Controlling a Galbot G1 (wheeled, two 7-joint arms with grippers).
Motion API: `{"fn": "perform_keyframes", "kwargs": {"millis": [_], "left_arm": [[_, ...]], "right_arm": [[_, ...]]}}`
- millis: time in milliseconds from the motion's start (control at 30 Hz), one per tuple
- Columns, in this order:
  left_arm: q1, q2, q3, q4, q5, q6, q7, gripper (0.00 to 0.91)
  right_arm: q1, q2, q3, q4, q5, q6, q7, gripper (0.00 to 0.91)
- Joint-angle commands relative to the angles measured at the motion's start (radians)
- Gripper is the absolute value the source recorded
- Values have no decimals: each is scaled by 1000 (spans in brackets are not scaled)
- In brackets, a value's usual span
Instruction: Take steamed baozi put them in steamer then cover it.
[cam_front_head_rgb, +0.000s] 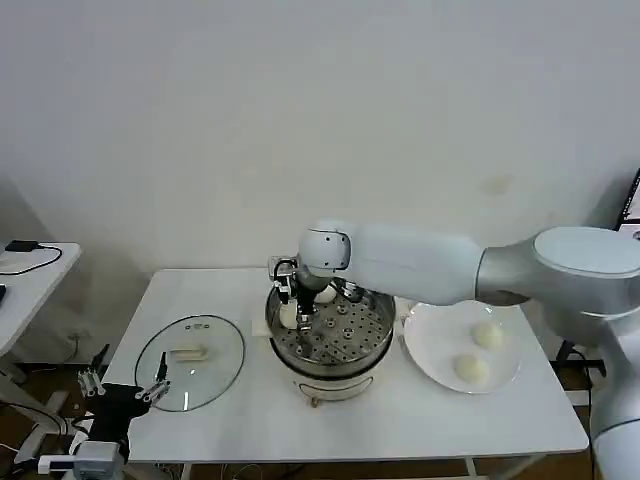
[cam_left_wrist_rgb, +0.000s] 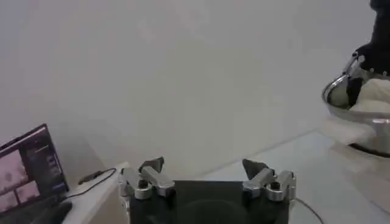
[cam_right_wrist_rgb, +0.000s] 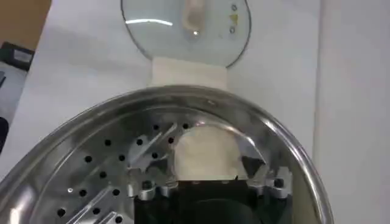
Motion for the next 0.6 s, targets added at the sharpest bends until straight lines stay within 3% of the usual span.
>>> {"fn": "perform_keyframes", "kwargs": {"millis": [33,200,300,400,600], "left_arm": [[0,-2,2,-1,1,1,0,907],[5,3,12,1,-1,0,1,907],[2,13,19,3,-7,2,3,907],[-8,15,29,5,-8,7,5,907],[-6,31,49,4,-5,10,7,907]], "right_arm": [[79,-88,-9,110,11,-1,-2,907],[208,-291,-54,266,-1,22,-39,907],[274,-451,-83,333,-98,93,-121,907],[283,-576,-81,352,-207,160,-170,907],[266,-831,-44,395,-336,315,-262,907]]}}
